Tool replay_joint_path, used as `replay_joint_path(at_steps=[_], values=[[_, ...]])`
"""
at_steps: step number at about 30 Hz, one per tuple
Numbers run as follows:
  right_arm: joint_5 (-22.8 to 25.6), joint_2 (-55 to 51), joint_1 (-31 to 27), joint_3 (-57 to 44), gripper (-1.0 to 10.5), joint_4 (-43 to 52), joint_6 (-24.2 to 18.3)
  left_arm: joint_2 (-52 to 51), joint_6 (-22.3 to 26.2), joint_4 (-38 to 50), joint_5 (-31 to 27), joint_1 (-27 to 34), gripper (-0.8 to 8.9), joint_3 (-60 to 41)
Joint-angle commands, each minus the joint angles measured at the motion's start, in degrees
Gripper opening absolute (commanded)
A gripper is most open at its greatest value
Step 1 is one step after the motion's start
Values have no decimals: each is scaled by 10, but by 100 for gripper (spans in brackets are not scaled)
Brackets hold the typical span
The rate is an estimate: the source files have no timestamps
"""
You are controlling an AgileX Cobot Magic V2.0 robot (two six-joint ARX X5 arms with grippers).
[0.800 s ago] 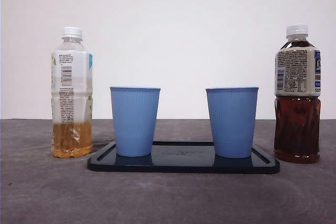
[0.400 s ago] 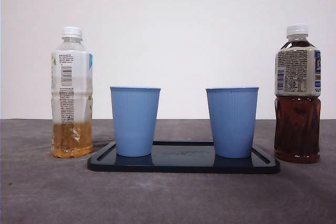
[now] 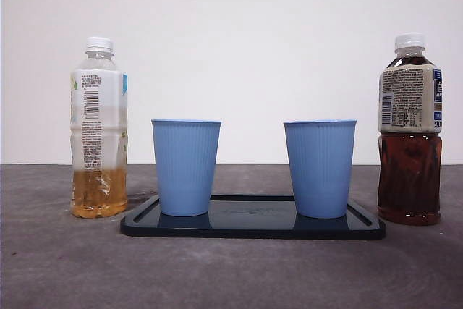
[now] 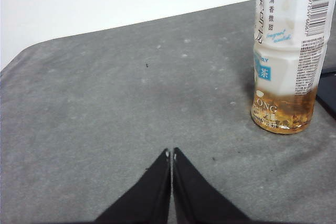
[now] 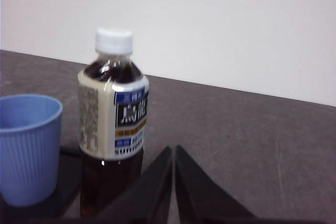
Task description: Pour the drink into the cup
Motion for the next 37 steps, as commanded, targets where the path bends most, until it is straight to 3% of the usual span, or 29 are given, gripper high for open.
replay_joint_path(at_steps=[1, 14, 37], values=[[0, -9, -1, -14, 6, -1, 9, -1, -6, -14, 0, 1, 7, -8], [3, -9, -1, -14, 7, -106, 6, -1, -6, -14, 0, 1, 6, -8], [3, -9, -1, -13, 6, -96, 6, -1, -6, -14, 0, 1, 7, -8]])
